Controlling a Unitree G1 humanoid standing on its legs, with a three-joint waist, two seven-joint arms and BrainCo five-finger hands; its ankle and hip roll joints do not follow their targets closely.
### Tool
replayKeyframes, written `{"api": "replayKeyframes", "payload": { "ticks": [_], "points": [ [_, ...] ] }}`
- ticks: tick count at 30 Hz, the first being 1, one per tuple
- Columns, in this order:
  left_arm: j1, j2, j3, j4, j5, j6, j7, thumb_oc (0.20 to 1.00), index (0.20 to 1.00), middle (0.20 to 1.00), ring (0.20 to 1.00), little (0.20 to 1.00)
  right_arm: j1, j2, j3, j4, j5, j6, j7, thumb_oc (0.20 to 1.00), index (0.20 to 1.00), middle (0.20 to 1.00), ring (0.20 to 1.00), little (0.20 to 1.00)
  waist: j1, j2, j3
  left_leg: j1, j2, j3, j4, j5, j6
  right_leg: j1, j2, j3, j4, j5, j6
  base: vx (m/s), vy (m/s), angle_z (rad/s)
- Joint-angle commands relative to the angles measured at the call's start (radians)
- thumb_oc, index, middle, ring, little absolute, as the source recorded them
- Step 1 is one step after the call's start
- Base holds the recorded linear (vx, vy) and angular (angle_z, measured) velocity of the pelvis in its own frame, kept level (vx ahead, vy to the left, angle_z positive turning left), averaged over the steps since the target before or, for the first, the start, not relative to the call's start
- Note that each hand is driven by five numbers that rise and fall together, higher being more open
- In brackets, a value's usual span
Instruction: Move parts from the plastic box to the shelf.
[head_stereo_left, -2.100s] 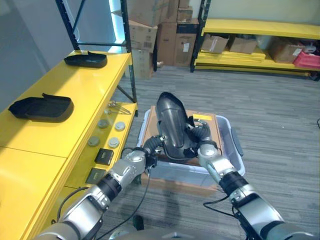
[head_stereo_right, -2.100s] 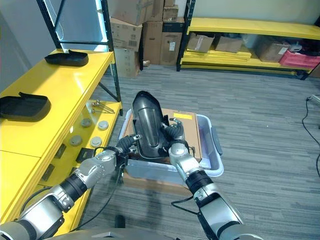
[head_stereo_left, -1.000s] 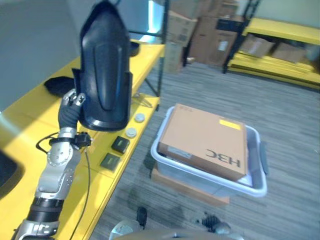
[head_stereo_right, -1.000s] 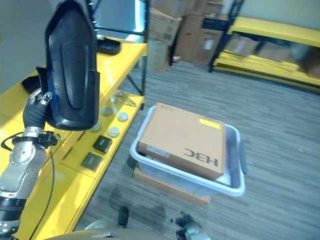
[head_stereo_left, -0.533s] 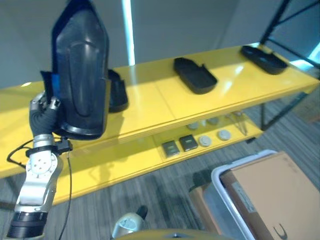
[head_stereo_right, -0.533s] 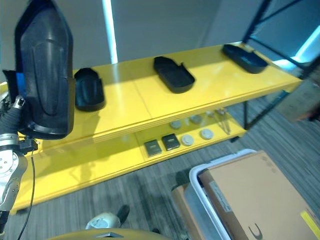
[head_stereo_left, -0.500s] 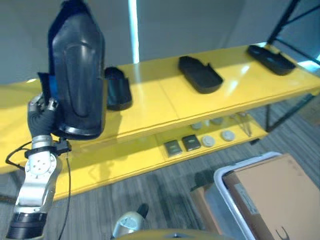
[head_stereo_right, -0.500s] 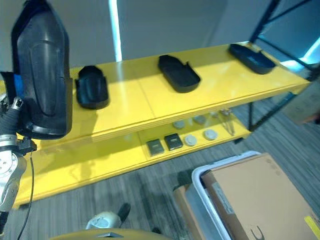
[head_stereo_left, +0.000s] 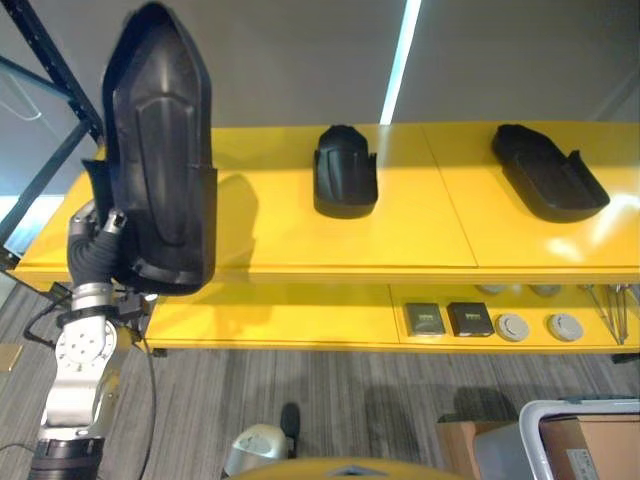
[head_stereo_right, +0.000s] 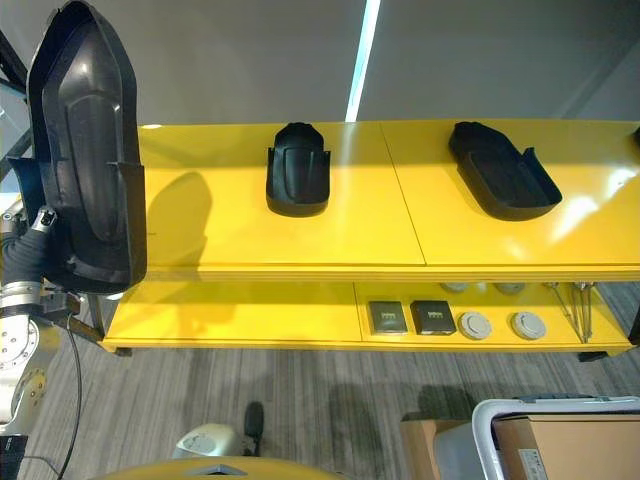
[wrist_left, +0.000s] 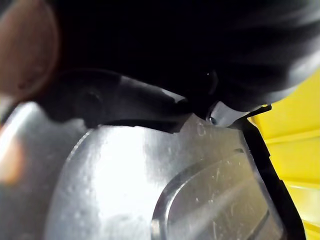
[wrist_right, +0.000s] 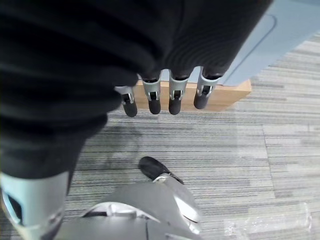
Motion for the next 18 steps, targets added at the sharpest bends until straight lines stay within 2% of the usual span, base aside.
{"api": "replayKeyframes", "payload": {
  "ticks": [1,2,3,4,6,7,8,9,10,12,14,15,18],
  "points": [
    [-0.067,0.042,0.0,-0.052,-0.009,-0.029,-0.019,0.2,0.2,0.2,0.2,0.2,0.004,0.003,0.012,0.045,0.001,0.003,-0.03,1.0,1.0,1.0,1.0,1.0,-0.001,0.021,-0.072,0.01,0.115,-0.043,0.016,-0.083,-0.079,-0.096,0.016,0.018,0.003,0.034,0.005,0.17,0.441,-0.01],
    [-0.081,0.06,-0.009,-0.042,-0.006,-0.021,-0.021,0.2,0.2,0.2,0.2,0.2,0.004,0.003,0.007,0.036,0.014,0.002,-0.026,1.0,1.0,1.0,1.0,1.0,-0.005,0.022,-0.075,0.014,0.097,-0.057,0.021,-0.096,-0.06,-0.103,-0.008,0.039,0.028,0.032,0.018,0.06,0.341,0.0],
    [-0.09,0.068,-0.014,-0.036,-0.009,-0.02,-0.026,0.2,0.2,0.2,0.2,0.2,0.004,0.003,0.003,0.031,0.022,-0.003,-0.031,1.0,1.0,1.0,1.0,1.0,-0.008,0.024,-0.074,0.003,0.09,-0.052,0.029,-0.088,-0.045,-0.116,-0.018,0.037,0.04,0.046,0.016,0.05,0.389,0.02],
    [-0.104,0.08,-0.027,-0.02,-0.005,-0.023,-0.026,0.2,0.2,0.2,0.2,0.2,0.009,0.005,-0.006,0.019,0.04,-0.015,-0.041,1.0,1.0,1.0,1.0,1.0,-0.019,0.024,-0.069,0.002,0.068,-0.068,0.039,-0.103,-0.017,-0.153,-0.052,0.065,0.118,0.077,0.028,0.02,0.367,0.04],
    [-0.114,0.093,-0.041,-0.004,0.003,-0.022,-0.004,0.2,0.2,0.2,0.2,0.2,0.015,0.006,-0.022,0.003,0.045,-0.021,-0.043,1.0,1.0,1.0,1.0,1.0,-0.041,0.023,-0.056,0.01,0.04,-0.082,0.042,-0.122,0.017,-0.226,-0.065,0.13,0.263,0.111,0.036,0.05,0.292,0.12],
    [-0.119,0.109,-0.054,0.024,-0.005,-0.038,0.024,0.2,0.2,0.2,0.2,0.2,0.027,-0.001,-0.026,-0.011,0.026,-0.036,-0.028,1.0,1.0,1.0,1.0,1.0,-0.078,0.023,-0.035,0.021,0.021,-0.098,0.039,-0.129,0.027,-0.292,0.008,0.188,0.318,0.104,0.035,0.01,0.142,0.2],
    [-0.121,0.111,-0.056,0.029,-0.009,-0.041,0.029,0.2,0.2,0.2,0.2,0.2,0.029,-0.002,-0.026,-0.012,0.023,-0.04,-0.024,1.0,1.0,1.0,1.0,1.0,-0.083,0.023,-0.033,0.019,0.019,-0.1,0.039,-0.128,0.028,-0.304,0.021,0.194,0.319,0.108,0.034,-0.01,0.085,0.32],
    [-0.123,0.12,-0.061,0.039,-0.02,-0.051,0.042,0.2,0.2,0.2,0.2,0.2,0.033,-0.003,-0.023,-0.012,0.017,-0.055,-0.017,1.0,1.0,1.0,1.0,1.0,-0.096,0.017,-0.022,0.022,0.01,-0.103,0.038,-0.13,0.024,-0.325,0.065,0.199,0.285,0.113,0.034,0.0,0.007,0.31],
    [-0.124,0.121,-0.061,0.038,-0.021,-0.051,0.046,0.2,0.2,0.2,0.2,0.2,0.034,-0.003,-0.02,-0.013,0.016,-0.059,-0.015,1.0,1.0,1.0,1.0,1.0,-0.1,0.014,-0.018,0.023,0.006,-0.104,0.038,-0.131,0.022,-0.332,0.08,0.198,0.263,0.117,0.032,0.01,-0.025,0.35],
    [-0.122,0.086,-0.052,0.003,-0.01,-0.024,0.052,0.2,0.2,0.2,0.2,0.2,0.045,0.001,-0.007,-0.022,0.014,-0.076,-0.014,1.0,1.0,1.0,1.0,1.0,-0.113,-0.008,0.002,0.03,-0.033,-0.131,0.04,-0.141,0.021,-0.322,0.149,0.191,0.1,0.151,0.022,0.07,-0.047,0.16],
    [-0.12,0.072,-0.051,-0.003,-0.002,-0.016,0.06,0.2,0.2,0.2,0.2,0.2,0.043,0.002,-0.003,-0.019,0.016,-0.071,-0.014,1.0,1.0,1.0,1.0,1.0,-0.11,-0.009,-0.001,0.031,-0.034,-0.134,0.036,-0.135,0.021,-0.314,0.151,0.19,0.076,0.158,0.018,0.09,-0.049,0.44],
    [-0.124,0.043,-0.076,-0.006,-0.003,-0.013,0.07,0.2,0.2,0.2,0.2,0.2,0.033,0.001,0.007,-0.012,0.049,-0.051,-0.019,1.0,1.0,1.0,1.0,1.0,-0.105,-0.015,-0.014,0.018,-0.039,-0.145,0.026,-0.117,0.014,-0.265,0.186,0.217,-0.013,0.147,-0.003,0.1,-0.076,0.49],
    [-0.116,0.016,-0.089,-0.025,0.01,0.001,0.075,0.2,0.2,0.2,0.2,0.2,0.02,0.004,0.004,0.001,0.066,-0.047,-0.018,1.0,1.0,1.0,1.0,1.0,-0.091,-0.02,-0.03,0.01,-0.038,-0.131,0.024,-0.114,0.01,-0.22,0.186,0.214,-0.075,0.149,-0.009,0.09,-0.056,0.22]
  ]
}}
